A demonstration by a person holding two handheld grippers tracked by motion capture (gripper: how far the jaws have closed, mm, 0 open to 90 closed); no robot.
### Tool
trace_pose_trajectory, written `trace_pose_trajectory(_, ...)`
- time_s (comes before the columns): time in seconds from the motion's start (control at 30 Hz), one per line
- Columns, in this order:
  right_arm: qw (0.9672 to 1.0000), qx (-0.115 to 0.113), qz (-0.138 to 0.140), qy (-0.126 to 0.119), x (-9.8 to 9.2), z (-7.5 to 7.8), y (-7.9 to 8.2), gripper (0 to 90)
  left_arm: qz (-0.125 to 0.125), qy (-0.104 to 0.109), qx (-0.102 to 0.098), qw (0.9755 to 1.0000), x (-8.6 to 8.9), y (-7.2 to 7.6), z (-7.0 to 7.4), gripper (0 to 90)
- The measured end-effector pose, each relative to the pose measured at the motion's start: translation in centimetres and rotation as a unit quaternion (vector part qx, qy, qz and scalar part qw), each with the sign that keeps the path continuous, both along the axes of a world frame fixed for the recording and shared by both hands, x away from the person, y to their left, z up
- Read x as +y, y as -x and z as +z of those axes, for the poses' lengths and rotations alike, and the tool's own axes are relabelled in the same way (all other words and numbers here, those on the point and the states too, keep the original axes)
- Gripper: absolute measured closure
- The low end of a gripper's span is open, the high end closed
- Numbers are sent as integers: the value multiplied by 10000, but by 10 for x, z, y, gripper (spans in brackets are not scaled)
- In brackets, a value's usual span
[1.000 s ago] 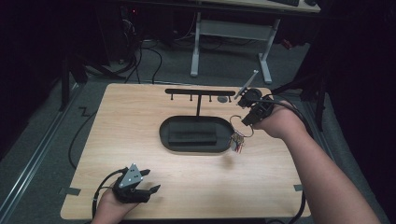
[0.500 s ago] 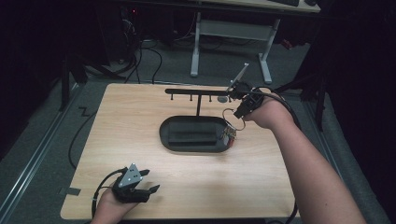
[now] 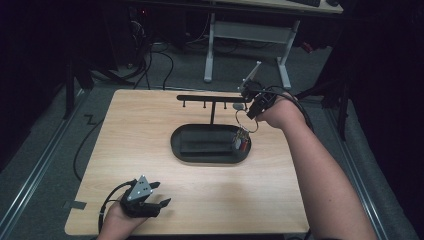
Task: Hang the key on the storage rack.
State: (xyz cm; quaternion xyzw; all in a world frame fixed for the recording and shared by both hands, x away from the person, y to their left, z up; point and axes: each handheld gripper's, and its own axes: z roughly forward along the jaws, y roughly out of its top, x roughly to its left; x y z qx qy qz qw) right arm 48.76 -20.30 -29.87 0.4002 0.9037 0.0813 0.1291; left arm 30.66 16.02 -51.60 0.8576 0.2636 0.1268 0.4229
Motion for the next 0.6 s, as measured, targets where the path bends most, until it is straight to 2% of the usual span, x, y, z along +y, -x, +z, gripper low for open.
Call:
trace_pose_trajectory(0.07,10000,-24,75,11,-2,-1,-3,871,11,6,-13,10000,0,0,0,319)
trace_pose_trajectory(0.23,9999,-29,-141,-87,-8,-3,-14,871,1,-23,11,10000,0,-1,-1,319)
trace_pose_trajectory(0.3,9999,-56,-94,-70,-11,-5,-18,871,0,-26,9,10000,0,-1,-1,319)
trace_pose_trajectory(0.33,9998,-16,-167,-89,-11,-5,-19,871,0,-26,9,10000,0,-1,-1,319)
trace_pose_trajectory(0.6,9999,-30,-126,-78,-12,-8,-24,870,-12,-35,8,10000,-1,-1,-2,319)
